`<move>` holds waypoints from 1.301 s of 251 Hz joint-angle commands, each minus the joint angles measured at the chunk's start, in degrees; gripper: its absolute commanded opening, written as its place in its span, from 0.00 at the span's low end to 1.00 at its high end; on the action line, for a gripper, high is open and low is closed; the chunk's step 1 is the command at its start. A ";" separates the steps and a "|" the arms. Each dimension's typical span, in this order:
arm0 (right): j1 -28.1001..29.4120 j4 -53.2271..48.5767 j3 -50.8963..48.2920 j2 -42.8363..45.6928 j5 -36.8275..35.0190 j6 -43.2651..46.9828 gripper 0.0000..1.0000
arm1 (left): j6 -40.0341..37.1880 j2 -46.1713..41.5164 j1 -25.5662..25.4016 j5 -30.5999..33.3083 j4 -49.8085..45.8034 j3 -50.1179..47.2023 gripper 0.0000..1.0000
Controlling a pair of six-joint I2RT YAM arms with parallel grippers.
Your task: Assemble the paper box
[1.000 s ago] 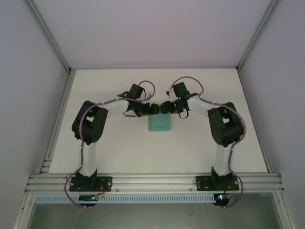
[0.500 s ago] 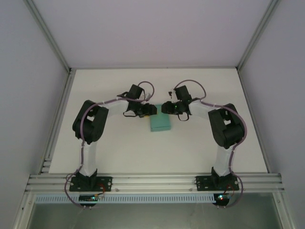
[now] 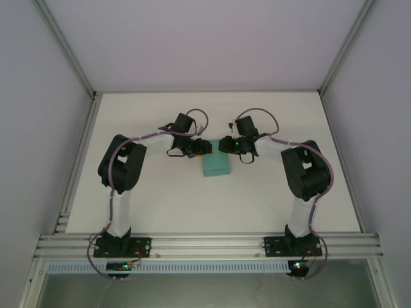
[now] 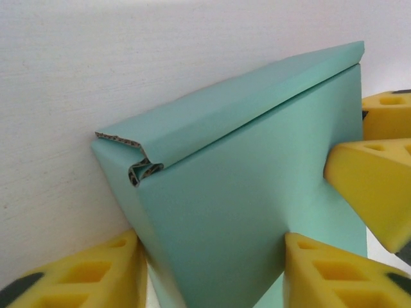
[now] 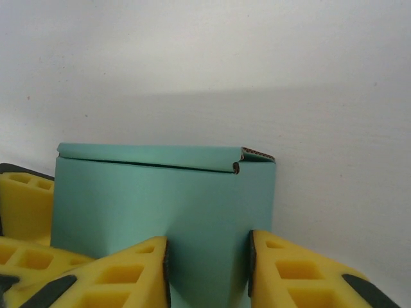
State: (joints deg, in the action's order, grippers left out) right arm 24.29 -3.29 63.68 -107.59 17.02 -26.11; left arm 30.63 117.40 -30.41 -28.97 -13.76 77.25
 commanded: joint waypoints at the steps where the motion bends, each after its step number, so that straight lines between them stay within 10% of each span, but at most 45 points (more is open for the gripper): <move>1: 2.70 -14.62 -2.79 -3.15 -8.05 -1.39 0.30 | -1.78 -1.17 -1.48 5.27 -4.89 -0.86 0.66; 69: 4.69 -18.14 -2.40 -2.72 -14.27 -5.48 0.24 | -0.53 -9.30 -1.85 1.75 -3.65 -4.15 1.00; 126: 5.32 -18.49 -2.70 -2.03 -15.02 -6.36 0.24 | 0.83 -16.28 -2.52 1.70 -5.60 -11.21 1.00; 326: 5.94 -18.06 -3.83 -2.22 -13.84 -7.97 0.23 | 0.98 -6.09 -5.27 -5.22 -4.21 -9.88 0.54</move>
State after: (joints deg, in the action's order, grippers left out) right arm 29.41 -7.25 64.27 -105.62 4.64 -33.65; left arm 31.20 108.18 -34.96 -33.91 -19.35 65.12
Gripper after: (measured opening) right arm 0.238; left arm 0.592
